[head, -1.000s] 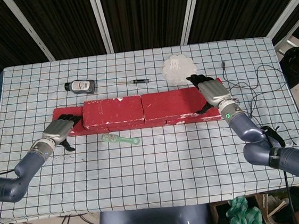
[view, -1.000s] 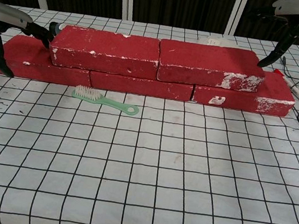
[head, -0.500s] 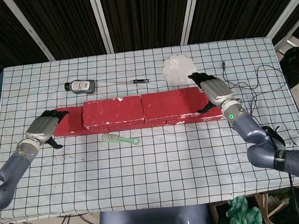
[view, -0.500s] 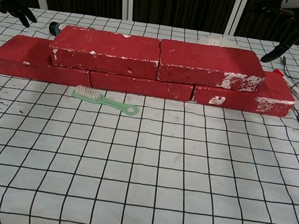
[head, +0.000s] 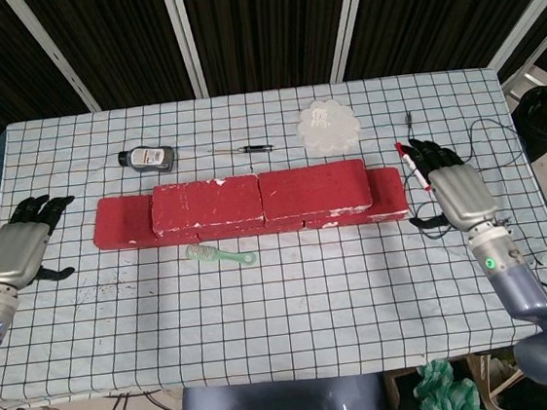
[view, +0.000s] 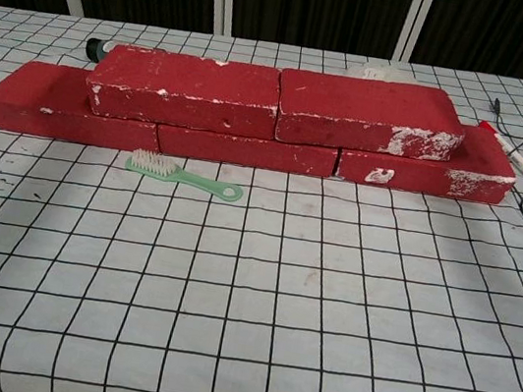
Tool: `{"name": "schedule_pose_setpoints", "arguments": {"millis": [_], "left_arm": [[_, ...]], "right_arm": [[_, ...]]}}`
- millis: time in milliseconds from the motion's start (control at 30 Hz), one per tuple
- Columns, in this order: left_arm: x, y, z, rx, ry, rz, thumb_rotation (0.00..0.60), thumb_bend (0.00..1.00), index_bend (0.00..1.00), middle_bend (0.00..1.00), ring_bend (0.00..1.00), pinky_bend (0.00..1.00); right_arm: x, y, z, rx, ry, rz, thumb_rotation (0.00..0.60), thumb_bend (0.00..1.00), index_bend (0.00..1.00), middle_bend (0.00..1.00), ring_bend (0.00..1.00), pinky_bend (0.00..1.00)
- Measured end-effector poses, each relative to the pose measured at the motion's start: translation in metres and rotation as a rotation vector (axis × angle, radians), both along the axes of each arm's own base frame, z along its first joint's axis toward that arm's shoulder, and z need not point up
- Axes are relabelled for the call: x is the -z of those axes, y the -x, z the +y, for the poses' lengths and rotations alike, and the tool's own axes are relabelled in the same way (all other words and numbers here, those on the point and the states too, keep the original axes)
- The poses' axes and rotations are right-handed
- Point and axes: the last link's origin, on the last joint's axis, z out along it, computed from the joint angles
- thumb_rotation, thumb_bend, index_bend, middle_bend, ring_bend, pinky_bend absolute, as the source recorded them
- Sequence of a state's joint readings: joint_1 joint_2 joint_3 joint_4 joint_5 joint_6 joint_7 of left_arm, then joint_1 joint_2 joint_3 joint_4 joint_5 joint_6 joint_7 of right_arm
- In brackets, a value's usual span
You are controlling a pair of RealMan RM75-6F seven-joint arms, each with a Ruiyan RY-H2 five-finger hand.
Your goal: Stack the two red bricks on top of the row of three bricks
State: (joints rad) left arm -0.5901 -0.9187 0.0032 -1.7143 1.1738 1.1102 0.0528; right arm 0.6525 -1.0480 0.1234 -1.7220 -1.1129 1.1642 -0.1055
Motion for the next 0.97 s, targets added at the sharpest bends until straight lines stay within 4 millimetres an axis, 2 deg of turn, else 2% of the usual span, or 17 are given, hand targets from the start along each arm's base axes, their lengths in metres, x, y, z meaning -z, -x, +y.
{"name": "schedule_pose_setpoints", "arguments": {"millis": [167,333,467,533,667,967], "left_arm": [[-0.011,0.023,-0.042,0.0,-0.075,-0.036,0.6,0.0,0.09,0.09,0.0,0.0],[-0.017,0.053,-0.097,-0.046,-0.119,-0.065,0.6,0.0,0.09,0.1,0.0,0.0],[-0.014,0.067,-0.128,-0.077,-0.107,-0.074,0.6,0.0,0.09,0.1,0.0,0.0],[-0.012,0.071,-0.138,-0.079,-0.106,-0.079,0.6,0.0,0.09,0.09,0.0,0.0],[-0.005,0.077,-0.149,-0.077,-0.088,-0.096,0.6,0.0,0.09,0.09,0.0,0.0],[-0.003,0.071,-0.161,-0.081,-0.058,-0.103,0.6,0.0,0.08,0.09,0.0,0.0]], "right_arm": [[-0.005,0.025,0.06,-0.041,0.087,0.058,0.6,0.0,0.0,0.0,0.0,0.11],[0.002,0.056,0.131,-0.016,0.117,0.091,0.6,0.0,0.0,0.0,0.0,0.11],[0.013,0.077,0.168,0.034,0.102,0.113,0.6,0.0,0.0,0.0,0.0,0.11],[0.017,0.083,0.178,0.051,0.099,0.113,0.6,0.0,0.0,0.0,0.0,0.11],[0.023,0.091,0.186,0.053,0.095,0.111,0.6,0.0,0.0,0.0,0.0,0.11],[0.031,0.101,0.185,0.062,0.106,0.113,0.6,0.0,0.0,0.0,0.0,0.11]]}}
